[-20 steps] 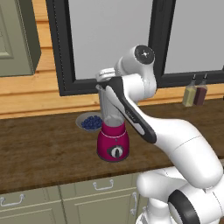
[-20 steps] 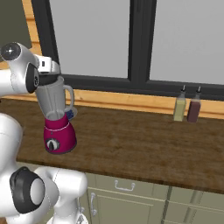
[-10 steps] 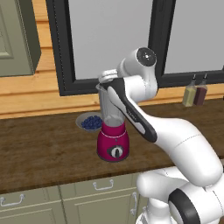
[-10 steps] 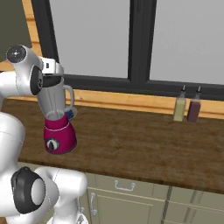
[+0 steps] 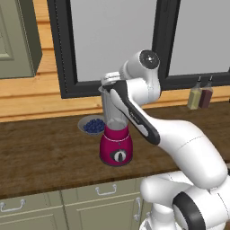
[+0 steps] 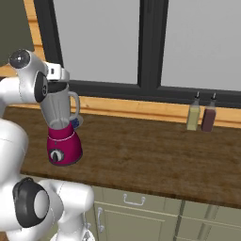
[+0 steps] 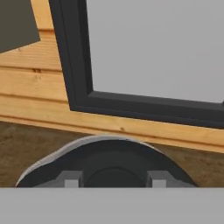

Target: Close the lid blender by securely placing the lid on top.

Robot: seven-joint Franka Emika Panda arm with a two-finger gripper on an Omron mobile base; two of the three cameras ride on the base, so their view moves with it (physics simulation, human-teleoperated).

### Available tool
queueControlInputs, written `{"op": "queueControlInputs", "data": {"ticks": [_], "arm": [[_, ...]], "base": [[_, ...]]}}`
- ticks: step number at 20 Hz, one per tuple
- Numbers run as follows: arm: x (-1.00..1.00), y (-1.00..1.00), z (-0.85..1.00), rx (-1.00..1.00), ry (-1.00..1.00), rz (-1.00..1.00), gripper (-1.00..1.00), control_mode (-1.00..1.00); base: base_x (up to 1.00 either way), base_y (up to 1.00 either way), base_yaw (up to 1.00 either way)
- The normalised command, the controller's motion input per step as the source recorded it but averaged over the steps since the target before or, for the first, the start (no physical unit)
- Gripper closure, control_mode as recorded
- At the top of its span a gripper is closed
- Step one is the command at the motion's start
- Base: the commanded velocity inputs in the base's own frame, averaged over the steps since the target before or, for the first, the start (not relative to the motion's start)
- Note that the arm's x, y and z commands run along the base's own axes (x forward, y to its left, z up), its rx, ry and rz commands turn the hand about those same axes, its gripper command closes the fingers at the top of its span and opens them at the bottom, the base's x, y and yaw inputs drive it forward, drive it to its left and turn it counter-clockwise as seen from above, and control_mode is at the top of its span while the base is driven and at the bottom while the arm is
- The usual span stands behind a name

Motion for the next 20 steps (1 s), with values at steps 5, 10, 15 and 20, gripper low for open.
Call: {"op": "queueControlInputs", "data": {"ticks": [5, 10, 15, 20], "arm": [[0.2, 0.0, 0.0, 0.0, 0.0, 0.0, 1.0, -1.0], [0.13, 0.0, 0.0, 0.0, 0.0, 0.0, 1.0, -1.0], [0.02, 0.0, 0.0, 0.0, -0.03, 0.0, 1.0, -1.0], [0.0, 0.0, 0.0, 0.0, -0.04, 0.0, 1.0, -1.0]], "base": [[0.0, 0.0, 0.0], [0.0, 0.0, 0.0], [0.0, 0.0, 0.0], [0.0, 0.0, 0.0]]}}
